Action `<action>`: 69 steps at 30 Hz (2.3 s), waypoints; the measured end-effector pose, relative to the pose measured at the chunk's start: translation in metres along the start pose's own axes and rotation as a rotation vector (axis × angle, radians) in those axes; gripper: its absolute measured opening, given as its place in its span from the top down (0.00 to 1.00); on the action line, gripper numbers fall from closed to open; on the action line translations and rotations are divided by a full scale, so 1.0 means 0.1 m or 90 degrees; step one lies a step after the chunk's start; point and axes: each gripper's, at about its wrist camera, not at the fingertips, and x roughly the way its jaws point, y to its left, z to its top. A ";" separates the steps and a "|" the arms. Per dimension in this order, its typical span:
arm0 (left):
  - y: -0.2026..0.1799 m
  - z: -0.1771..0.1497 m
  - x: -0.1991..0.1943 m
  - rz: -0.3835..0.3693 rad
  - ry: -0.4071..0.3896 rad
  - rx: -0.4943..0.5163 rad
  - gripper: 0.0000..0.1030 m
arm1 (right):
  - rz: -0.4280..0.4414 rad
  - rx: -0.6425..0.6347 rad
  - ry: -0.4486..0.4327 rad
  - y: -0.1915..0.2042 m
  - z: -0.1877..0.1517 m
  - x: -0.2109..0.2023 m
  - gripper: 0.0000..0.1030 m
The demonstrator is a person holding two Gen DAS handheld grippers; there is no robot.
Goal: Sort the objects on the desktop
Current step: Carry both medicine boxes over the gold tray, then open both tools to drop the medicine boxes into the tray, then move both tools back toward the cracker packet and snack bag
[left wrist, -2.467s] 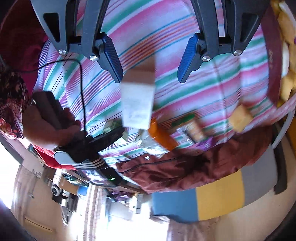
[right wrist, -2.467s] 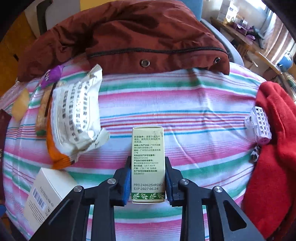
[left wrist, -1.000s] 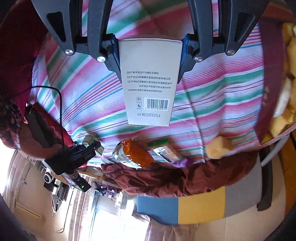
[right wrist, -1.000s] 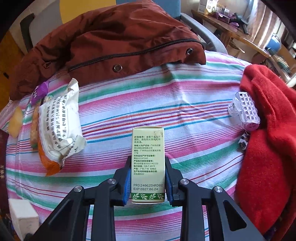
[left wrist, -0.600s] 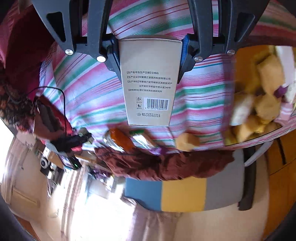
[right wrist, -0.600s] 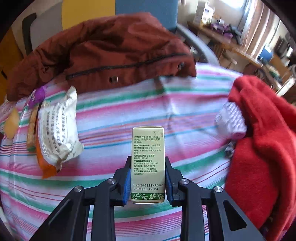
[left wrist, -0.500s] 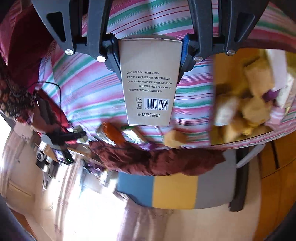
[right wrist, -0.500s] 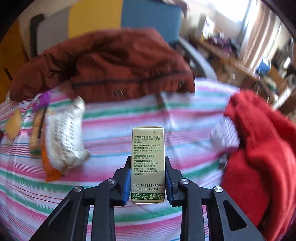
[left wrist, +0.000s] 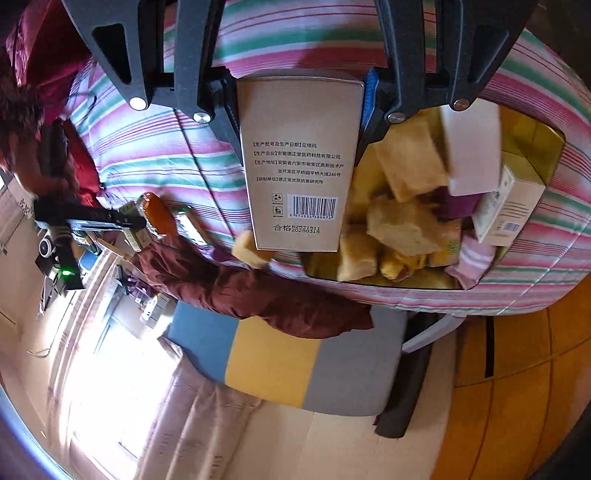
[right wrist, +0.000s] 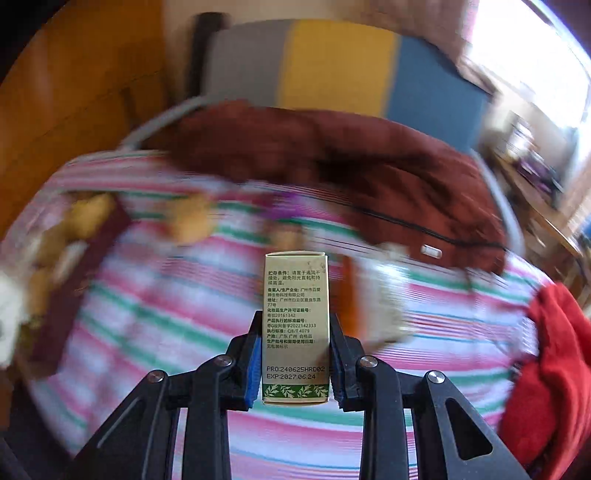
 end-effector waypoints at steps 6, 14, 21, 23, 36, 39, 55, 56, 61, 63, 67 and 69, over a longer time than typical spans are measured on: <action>0.23 0.09 0.29 -0.022 0.066 -0.012 0.52 | 0.130 -0.039 -0.027 1.03 0.04 -0.14 0.70; 0.44 0.00 0.63 0.020 0.149 -0.029 0.51 | 0.232 -0.025 -0.013 1.83 0.04 -0.08 0.71; 0.59 -0.08 0.56 0.021 0.132 -0.042 0.51 | 0.262 -0.030 0.009 2.20 0.04 0.01 0.70; 0.60 -0.09 0.52 0.015 0.124 -0.062 0.50 | 0.264 -0.029 0.017 2.28 0.04 0.05 0.70; 0.66 -0.13 0.09 0.035 0.053 -0.097 0.43 | 0.289 0.024 0.022 2.34 -0.05 0.11 0.40; 0.66 -0.13 0.04 0.042 0.037 -0.102 0.43 | 0.287 0.025 0.019 2.31 -0.08 0.07 0.40; 0.34 -0.21 0.02 0.093 0.034 -0.018 0.43 | 0.261 0.069 -0.001 1.94 -0.29 -0.01 0.42; 0.30 -0.21 0.02 0.095 0.033 -0.011 0.43 | 0.257 0.072 -0.002 1.90 -0.30 -0.01 0.43; 0.10 -0.20 0.04 0.089 0.034 0.019 0.43 | 0.233 0.082 0.006 1.70 -0.38 0.03 0.50; 0.00 -0.20 0.05 0.083 0.035 0.032 0.43 | 0.222 0.085 0.011 1.61 -0.42 0.05 0.51; -0.23 -0.20 0.10 0.068 0.043 0.068 0.43 | 0.200 0.090 0.020 1.39 -0.48 0.08 0.51; -0.34 -0.20 0.14 0.063 0.048 0.085 0.43 | 0.188 0.094 0.024 1.27 -0.50 0.08 0.51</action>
